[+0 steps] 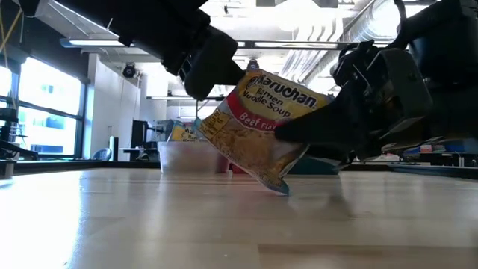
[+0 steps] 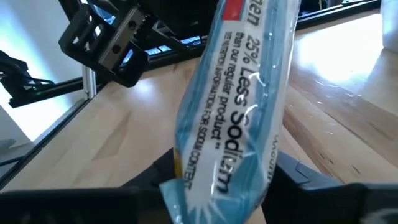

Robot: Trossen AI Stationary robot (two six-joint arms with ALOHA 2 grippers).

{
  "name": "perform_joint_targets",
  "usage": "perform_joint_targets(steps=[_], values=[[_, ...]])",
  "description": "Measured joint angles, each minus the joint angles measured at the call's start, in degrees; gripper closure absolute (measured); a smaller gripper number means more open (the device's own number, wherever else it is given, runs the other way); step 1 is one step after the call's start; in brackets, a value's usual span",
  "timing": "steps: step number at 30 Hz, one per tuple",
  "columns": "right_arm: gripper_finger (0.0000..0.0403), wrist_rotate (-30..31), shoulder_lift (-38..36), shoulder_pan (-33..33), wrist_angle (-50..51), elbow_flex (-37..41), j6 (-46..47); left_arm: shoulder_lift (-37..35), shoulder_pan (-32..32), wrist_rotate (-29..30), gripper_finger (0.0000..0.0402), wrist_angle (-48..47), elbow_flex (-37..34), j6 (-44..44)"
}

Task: Sort Maruchan noodles
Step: Put the blue noodle pack into the transparent bin

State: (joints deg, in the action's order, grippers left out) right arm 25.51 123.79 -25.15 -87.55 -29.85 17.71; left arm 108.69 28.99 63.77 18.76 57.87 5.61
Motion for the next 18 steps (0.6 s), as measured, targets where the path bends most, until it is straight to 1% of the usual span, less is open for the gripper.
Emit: perform_joint_targets(steps=[3,6,11,13,16,18], values=[[0.0278,-0.7,0.0,0.0,-0.1,0.0,-0.2,-0.7,0.3,0.1,0.0400,-1.4,-0.1,-1.6],[0.0290,-1.8,-1.2,0.0,0.0,0.5,-0.3,-2.8,0.4,-2.0,0.0395,-4.2,-0.1,-4.7],[0.0304,-2.0,-5.9,0.4,0.8,3.2,-2.2,-7.8,0.3,-8.4,0.0384,-12.9,0.0,-12.6],[0.0304,-2.0,-8.4,0.4,1.9,4.7,-3.1,-9.3,0.2,-11.9,0.0378,-15.5,0.0,-13.9],[0.0305,-2.0,-12.9,0.6,6.9,6.0,-3.4,-12.2,0.2,-16.1,0.0366,-21.6,-0.1,-14.1],[0.0306,-3.2,-16.8,1.2,12.8,6.3,-3.2,-14.6,0.2,-19.3,0.0354,-24.6,-0.1,-14.9]])
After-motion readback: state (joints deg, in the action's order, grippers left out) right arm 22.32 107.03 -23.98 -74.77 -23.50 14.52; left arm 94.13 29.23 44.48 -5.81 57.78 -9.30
